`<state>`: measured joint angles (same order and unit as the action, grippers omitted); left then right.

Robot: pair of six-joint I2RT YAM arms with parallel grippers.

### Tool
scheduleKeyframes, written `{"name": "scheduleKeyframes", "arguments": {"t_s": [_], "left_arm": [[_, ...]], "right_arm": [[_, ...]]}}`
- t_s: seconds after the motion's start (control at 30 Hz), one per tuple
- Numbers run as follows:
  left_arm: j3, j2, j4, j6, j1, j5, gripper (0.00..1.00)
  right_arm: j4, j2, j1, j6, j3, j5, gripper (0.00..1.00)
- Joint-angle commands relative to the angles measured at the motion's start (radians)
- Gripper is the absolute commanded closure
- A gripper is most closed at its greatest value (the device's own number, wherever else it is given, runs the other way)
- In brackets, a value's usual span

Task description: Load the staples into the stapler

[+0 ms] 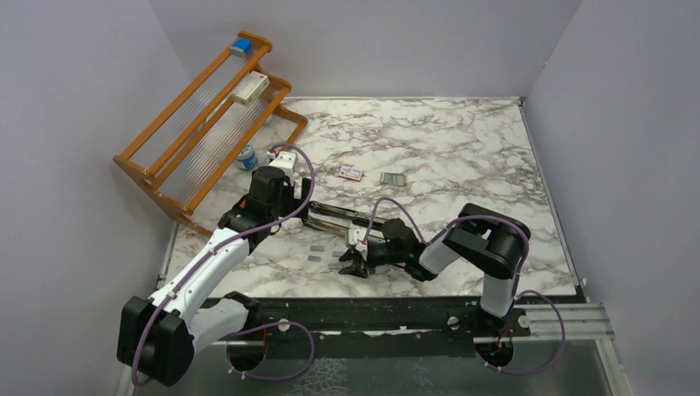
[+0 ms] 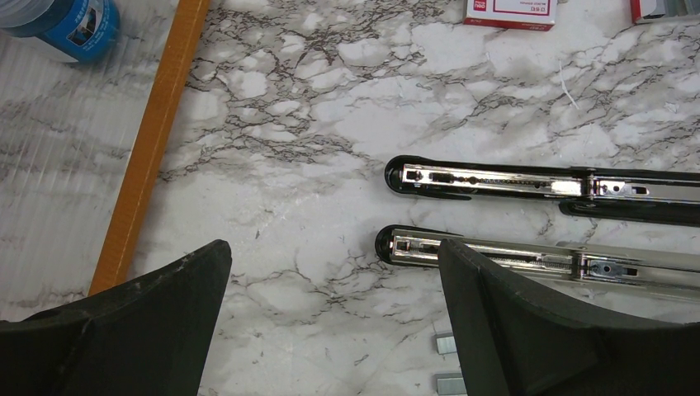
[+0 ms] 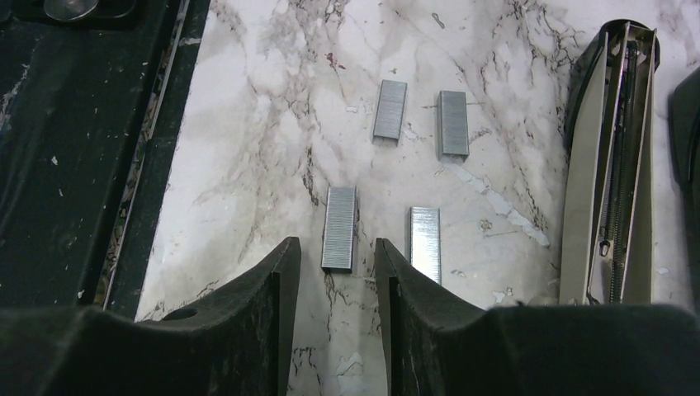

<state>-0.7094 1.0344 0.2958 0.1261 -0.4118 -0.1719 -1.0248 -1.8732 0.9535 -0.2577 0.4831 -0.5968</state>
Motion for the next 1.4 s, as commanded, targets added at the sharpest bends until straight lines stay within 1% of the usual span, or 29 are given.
{"name": "scheduleKeyframes", "arguments": {"t_s": [0.0, 0.3, 0.63, 0.73, 1.0, 1.23, 1.37], "left_arm": [[-0.027, 0.004, 0.001, -0.007, 0.008, 0.022, 0.01], [-0.029, 0.01, 0.001, -0.008, 0.013, 0.031, 0.01], [-0.03, 0.012, 0.001, -0.007, 0.02, 0.032, 0.01], [-0.03, 0.013, 0.001, -0.007, 0.022, 0.034, 0.01], [-0.03, 0.012, 0.001, -0.007, 0.027, 0.038, 0.01], [-0.032, 0.013, 0.0, -0.005, 0.034, 0.045, 0.01], [-0.032, -0.003, 0.0, -0.001, 0.04, 0.034, 0.01]], "right_arm": [[0.138, -0.055, -0.005, -0.044, 0.003, -0.004, 0.6], [0.134, -0.055, -0.006, -0.054, -0.009, 0.038, 0.66], [0.176, -0.064, -0.005, -0.076, 0.012, 0.061, 0.71], [0.183, -0.06, -0.006, -0.083, 0.012, 0.07, 0.75], [0.189, -0.051, -0.005, -0.075, 0.02, 0.045, 0.9], [0.186, 0.04, -0.006, -0.005, 0.076, -0.049, 0.98], [0.18, 0.133, -0.005, 0.03, 0.101, -0.056, 0.99]]}}
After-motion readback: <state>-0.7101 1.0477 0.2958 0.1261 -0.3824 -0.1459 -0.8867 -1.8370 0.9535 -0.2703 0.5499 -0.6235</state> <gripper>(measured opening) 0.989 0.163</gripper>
